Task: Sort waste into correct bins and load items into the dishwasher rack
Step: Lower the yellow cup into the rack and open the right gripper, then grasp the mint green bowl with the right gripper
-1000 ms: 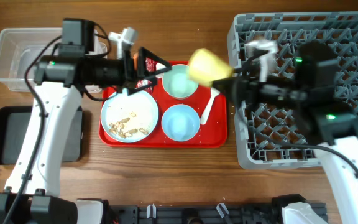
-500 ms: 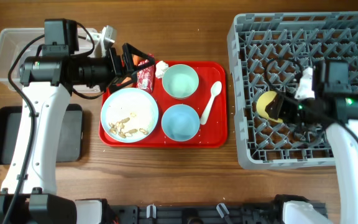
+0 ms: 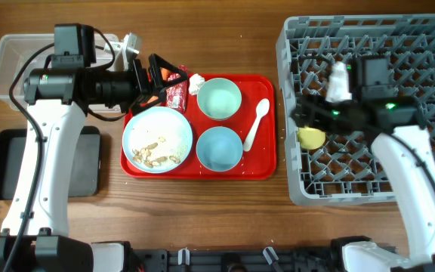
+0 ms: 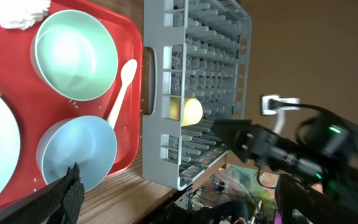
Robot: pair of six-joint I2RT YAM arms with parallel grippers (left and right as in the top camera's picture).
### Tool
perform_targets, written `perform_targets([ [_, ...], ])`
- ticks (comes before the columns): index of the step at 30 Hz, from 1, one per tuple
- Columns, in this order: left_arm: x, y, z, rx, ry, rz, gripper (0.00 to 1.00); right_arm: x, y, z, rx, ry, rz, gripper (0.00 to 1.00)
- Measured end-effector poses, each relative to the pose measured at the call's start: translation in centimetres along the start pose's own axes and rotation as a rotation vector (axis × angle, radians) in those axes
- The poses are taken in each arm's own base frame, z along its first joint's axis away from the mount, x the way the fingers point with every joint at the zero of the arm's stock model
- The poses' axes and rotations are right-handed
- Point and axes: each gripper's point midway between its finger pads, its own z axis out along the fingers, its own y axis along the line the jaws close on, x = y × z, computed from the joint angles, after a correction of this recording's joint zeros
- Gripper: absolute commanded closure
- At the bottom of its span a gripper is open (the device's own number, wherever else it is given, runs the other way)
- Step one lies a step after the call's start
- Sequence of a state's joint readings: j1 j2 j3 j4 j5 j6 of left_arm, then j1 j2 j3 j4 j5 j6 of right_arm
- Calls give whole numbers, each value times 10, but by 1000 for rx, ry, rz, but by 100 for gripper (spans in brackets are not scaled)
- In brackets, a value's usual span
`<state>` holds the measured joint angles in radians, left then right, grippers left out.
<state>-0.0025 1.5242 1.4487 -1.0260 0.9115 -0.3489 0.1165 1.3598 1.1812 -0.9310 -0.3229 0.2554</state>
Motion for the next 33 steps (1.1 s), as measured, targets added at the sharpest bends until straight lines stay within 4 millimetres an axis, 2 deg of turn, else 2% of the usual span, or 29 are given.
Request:
perform_targets([
  [2,3,7,0,-33,4,-22,0,-10,49,0,-114,-67,-135,32],
  [4,6,15,-1,-79,7,-46,0,-13,87,3,-180,-111,-223,38],
  [6,7,27,-2,-145,0,-66,0,-14,114,13,-199,-141,-276,39],
  [7,6,33,-3,-178,-11,-68,0,-16,118,21,-186,-149,-277,39],
  [8,4,39,-5,-213,-25,-69,0,-19,121,37,-144,-161,-274,39],
  [11,0,61,-25,-365,-112,-108,0,-30,104,89,-4,-165,-212,40],
  [14,-2,80,-71,-557,-279,-150,0,-38,78,146,85,-158,-138,42],
  [15,-4,86,-87,-626,-341,-158,0,-40,68,166,101,-154,-113,49],
  [16,-1,81,-102,-644,-398,-144,0,-40,60,179,115,-146,-95,58],
  [19,-1,83,-116,-696,-454,-137,0,-38,53,198,106,-130,-57,79],
  [20,-2,84,-117,-704,-459,-138,0,-36,53,201,104,-121,-58,84],
  [21,-2,85,-118,-710,-463,-140,0,-33,53,204,98,-108,-51,93],
  [22,-3,85,-119,-716,-470,-139,0,-32,53,205,95,-102,-49,95],
  [26,-5,86,-121,-726,-481,-140,0,-28,54,205,85,-84,-44,96],
  [28,-5,87,-122,-731,-484,-141,0,-31,56,194,86,-93,-44,96],
  [29,-5,87,-122,-732,-485,-140,0,-35,57,181,97,-111,-48,96],
  [30,-5,87,-122,-732,-484,-141,0,-43,59,159,108,-153,-51,96],
  [31,-5,87,-122,-732,-484,-141,0,-55,59,131,133,-218,-52,96],
  [32,-5,87,-122,-732,-484,-141,0,-64,59,111,150,-267,-56,96],
  [33,-5,87,-122,-732,-485,-140,0,-78,58,73,180,-364,-65,96],
])
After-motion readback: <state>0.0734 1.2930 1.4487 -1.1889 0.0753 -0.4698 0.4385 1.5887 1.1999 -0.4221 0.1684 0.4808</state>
